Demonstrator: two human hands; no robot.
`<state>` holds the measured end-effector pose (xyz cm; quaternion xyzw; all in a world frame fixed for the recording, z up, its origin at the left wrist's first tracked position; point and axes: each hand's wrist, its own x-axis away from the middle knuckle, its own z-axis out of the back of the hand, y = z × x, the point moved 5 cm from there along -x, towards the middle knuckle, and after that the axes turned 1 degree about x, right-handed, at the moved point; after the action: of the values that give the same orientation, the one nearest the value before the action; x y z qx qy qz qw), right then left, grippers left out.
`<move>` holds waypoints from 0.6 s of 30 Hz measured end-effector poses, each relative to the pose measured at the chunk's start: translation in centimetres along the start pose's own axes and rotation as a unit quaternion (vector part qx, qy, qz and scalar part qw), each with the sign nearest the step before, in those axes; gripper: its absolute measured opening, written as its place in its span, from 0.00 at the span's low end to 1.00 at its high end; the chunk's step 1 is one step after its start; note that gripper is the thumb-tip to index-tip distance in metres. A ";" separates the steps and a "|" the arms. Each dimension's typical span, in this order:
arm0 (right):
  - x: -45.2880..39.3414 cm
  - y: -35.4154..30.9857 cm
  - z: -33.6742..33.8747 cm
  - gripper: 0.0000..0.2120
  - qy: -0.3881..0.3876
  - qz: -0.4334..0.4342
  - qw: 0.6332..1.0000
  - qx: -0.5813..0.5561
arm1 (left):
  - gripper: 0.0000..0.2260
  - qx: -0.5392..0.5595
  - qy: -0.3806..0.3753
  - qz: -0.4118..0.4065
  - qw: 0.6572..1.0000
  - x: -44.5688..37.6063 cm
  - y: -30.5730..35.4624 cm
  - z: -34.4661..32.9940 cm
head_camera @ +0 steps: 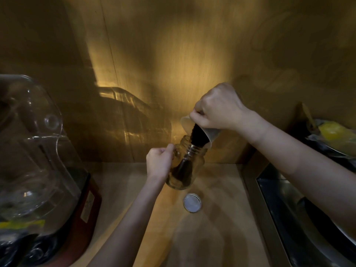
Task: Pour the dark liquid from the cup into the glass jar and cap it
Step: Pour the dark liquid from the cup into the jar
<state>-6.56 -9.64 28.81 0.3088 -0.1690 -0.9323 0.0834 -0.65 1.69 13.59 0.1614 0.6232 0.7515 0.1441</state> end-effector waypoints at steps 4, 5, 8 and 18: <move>-0.3 0.0 0.4 0.17 0.002 0.008 1.000 0.005 | 0.15 -0.001 0.002 -0.002 1.000 0.0 0.1 0.1; -0.4 0.0 0.4 0.17 0.001 0.009 1.000 0.006 | 0.15 0.000 0.004 0.000 1.000 0.0 0.2 0.1; -0.6 -0.2 0.2 0.18 -0.002 0.018 1.000 0.011 | 0.16 0.008 0.005 0.007 1.000 -0.1 0.2 0.1; -0.7 -0.3 0.4 0.18 0.000 0.034 0.999 0.011 | 0.14 0.029 -0.016 0.009 0.999 -0.1 0.4 0.2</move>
<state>-6.26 -9.08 29.35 0.3036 -0.1895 -0.9270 0.1121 -0.52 1.73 14.01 0.1829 0.6413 0.7315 0.1423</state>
